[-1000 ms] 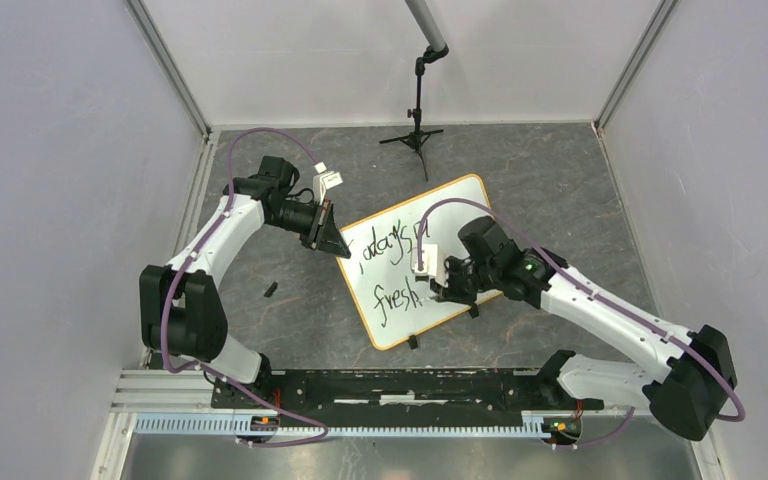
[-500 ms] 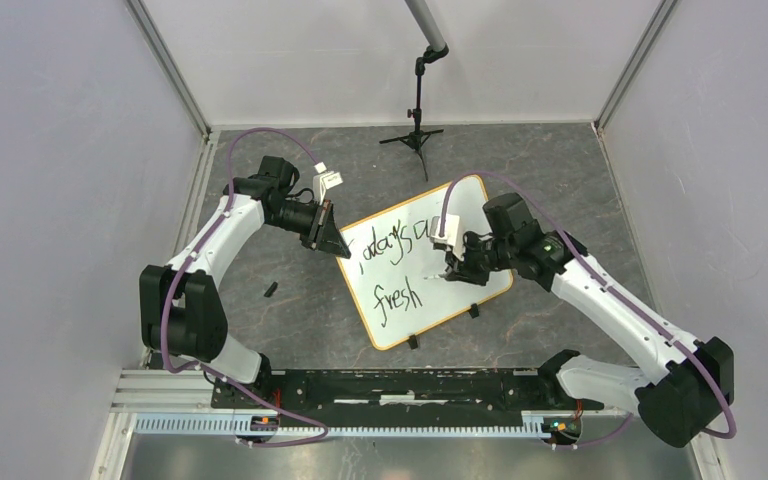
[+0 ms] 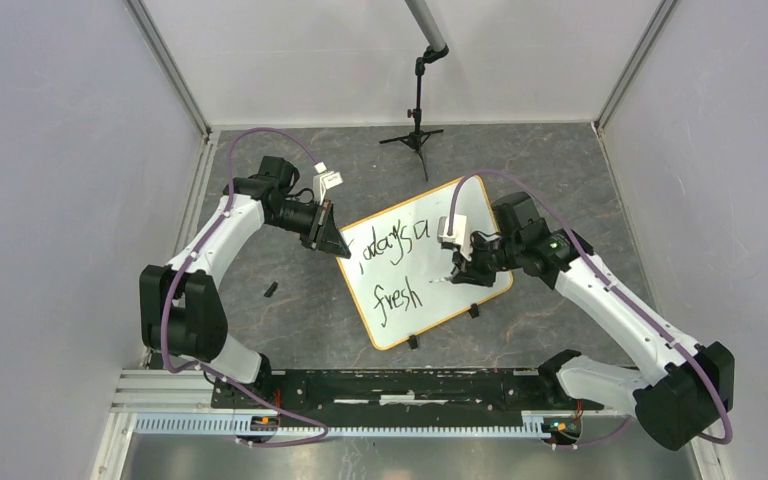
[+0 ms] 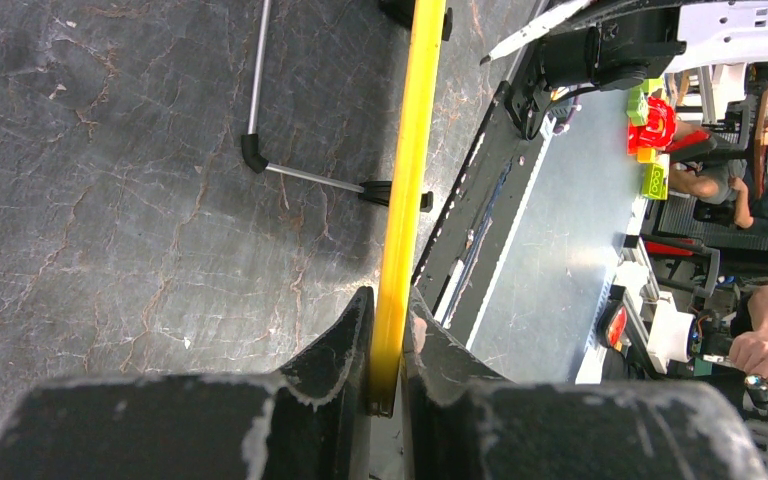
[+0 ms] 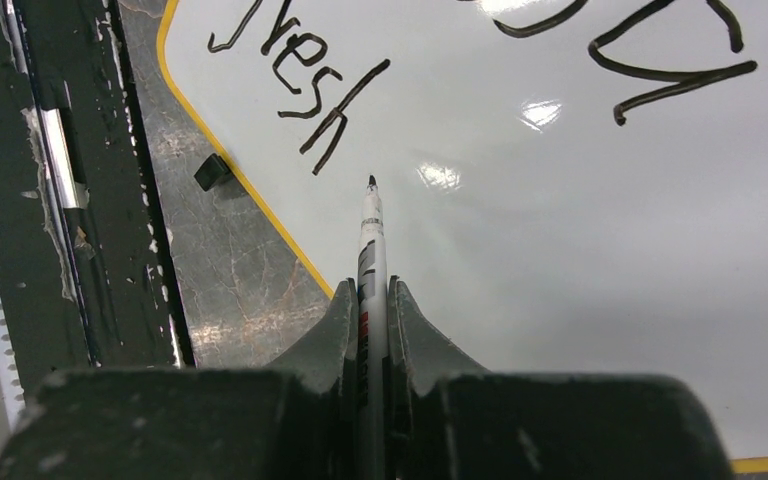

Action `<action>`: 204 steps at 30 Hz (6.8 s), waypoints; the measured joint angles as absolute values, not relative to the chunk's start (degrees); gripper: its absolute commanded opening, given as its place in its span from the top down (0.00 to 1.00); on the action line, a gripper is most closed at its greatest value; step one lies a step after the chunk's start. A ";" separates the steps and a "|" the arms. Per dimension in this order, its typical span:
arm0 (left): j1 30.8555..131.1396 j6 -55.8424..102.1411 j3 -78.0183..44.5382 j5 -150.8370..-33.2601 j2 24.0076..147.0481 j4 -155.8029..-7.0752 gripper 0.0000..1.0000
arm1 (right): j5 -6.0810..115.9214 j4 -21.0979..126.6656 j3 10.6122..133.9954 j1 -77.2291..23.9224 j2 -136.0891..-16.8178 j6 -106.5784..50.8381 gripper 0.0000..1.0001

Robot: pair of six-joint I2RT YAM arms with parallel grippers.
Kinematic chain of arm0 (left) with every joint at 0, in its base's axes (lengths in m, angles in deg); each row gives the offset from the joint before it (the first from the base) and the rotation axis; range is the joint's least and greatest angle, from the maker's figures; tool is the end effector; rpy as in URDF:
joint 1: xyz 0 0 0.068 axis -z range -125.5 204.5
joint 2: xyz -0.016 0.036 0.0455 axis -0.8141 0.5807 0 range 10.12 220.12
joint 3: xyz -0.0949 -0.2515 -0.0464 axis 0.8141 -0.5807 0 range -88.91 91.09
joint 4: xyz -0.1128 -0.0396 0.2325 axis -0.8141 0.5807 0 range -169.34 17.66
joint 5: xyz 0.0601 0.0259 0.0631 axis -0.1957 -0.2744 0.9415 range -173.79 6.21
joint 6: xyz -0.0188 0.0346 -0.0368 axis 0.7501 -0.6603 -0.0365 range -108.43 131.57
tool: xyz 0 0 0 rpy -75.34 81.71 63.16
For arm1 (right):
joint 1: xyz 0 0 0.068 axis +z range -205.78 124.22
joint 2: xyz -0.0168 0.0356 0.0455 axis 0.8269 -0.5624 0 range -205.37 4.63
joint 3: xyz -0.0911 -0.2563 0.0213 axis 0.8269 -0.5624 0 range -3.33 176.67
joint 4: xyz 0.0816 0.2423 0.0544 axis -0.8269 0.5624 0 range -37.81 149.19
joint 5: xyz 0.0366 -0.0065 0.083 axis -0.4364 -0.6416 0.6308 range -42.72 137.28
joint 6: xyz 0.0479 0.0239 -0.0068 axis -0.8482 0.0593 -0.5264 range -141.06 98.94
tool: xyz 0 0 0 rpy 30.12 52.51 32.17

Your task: Write a sentence on the whiteboard

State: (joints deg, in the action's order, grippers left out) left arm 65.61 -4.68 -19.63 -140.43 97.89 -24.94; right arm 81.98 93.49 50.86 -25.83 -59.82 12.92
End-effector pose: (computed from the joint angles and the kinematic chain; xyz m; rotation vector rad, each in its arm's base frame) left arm 0.2776 -0.0847 0.2671 0.7877 2.3795 -1.3282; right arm 0.1823 0.1284 0.2862 -1.4701 1.8696 0.7093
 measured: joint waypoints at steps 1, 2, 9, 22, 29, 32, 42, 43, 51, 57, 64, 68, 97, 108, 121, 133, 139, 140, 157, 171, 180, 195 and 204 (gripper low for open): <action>65.61 -4.68 -19.63 -140.45 97.89 -24.94 0.98 | 82.02 93.49 50.86 -26.20 -59.82 12.94 1.00; 65.61 -4.70 -19.63 -140.43 97.89 -24.97 0.98 | 82.22 93.51 50.86 -26.72 -59.82 13.05 1.00; 65.61 -5.82 -19.55 -140.45 97.93 -24.33 0.97 | 83.86 93.95 50.86 -30.35 -60.04 14.34 1.00; 65.61 -5.95 -18.98 -140.15 98.41 -23.72 0.97 | 86.85 93.86 50.43 -31.53 -60.32 14.84 1.00; 65.83 -6.01 -17.80 -139.53 99.09 -22.89 0.98 | 87.64 93.47 49.33 -31.53 -60.32 14.80 1.00; 65.92 -6.30 -17.05 -139.36 99.64 -22.80 0.97 | 87.62 93.29 49.33 -31.53 -60.32 14.76 1.00; 66.09 -6.58 -16.51 -139.36 100.34 -22.41 0.98 | 87.24 91.56 49.27 -31.53 -60.30 13.25 1.00; 66.09 -6.58 -16.51 -139.36 100.34 -22.41 0.97 | 87.18 91.48 49.25 -31.53 -60.30 13.23 1.00; 66.09 -6.60 -16.51 -139.36 100.34 -22.41 0.97 | 83.38 89.82 48.02 -31.51 -60.30 12.44 1.00; 66.09 -6.60 -16.51 -139.36 100.36 -22.41 0.97 | 81.56 89.07 48.02 -31.25 -60.41 12.18 1.00; 66.09 -6.60 -16.51 -139.36 100.36 -22.41 0.97 | 79.53 88.44 48.02 -30.26 -61.54 11.48 1.00; 66.09 -6.60 -16.51 -139.34 100.34 -22.41 0.98 | 79.14 87.67 48.02 -29.45 -61.83 10.69 1.00; 66.09 -6.67 -16.51 -139.31 100.34 -22.41 0.97 | 73.21 89.99 44.50 -25.45 -59.66 12.51 1.00; 66.09 -6.71 -16.51 -139.31 100.36 -22.39 0.98 | 74.24 90.80 44.26 -22.68 -60.87 12.64 1.00; 66.09 -6.71 -16.51 -139.31 100.36 -22.39 0.97 | 74.37 90.06 46.65 -25.54 -60.89 12.18 1.00; 66.12 -6.71 -16.51 -139.31 100.36 -22.41 0.97 | 73.78 91.17 47.26 -28.25 -61.30 12.31 1.00; 66.12 -6.71 -16.51 -139.31 100.36 -22.41 0.97 | 73.96 93.12 48.11 -29.85 -61.22 13.42 1.00; 66.12 -6.71 -16.51 -139.31 100.36 -22.41 0.97 | 73.96 93.36 48.39 -29.91 -61.22 13.64 1.00; 66.12 -6.71 -16.51 -139.29 100.36 -22.39 0.98 | 75.73 91.43 51.63 -30.11 -63.23 14.15 1.00; 66.12 -6.74 -16.51 -139.25 100.36 -22.39 0.98 | 76.84 91.94 45.86 -30.09 -60.67 14.41 1.00; 66.12 -6.76 -16.51 -139.25 100.36 -22.39 0.98 | 76.73 93.09 44.63 -30.09 -60.21 15.52 1.00; 66.12 -6.80 -16.53 -139.27 100.36 -22.39 0.97 | 75.22 95.61 48.74 -30.09 -60.23 16.77 1.00; 66.12 -6.80 -16.53 -139.27 100.36 -22.39 0.97 | 75.73 95.65 49.79 -32.78 -59.91 16.77 1.00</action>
State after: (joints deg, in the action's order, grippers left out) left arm 66.12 -6.80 -16.53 -139.27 100.36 -22.39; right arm 75.73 95.65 49.79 -32.78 -59.91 16.77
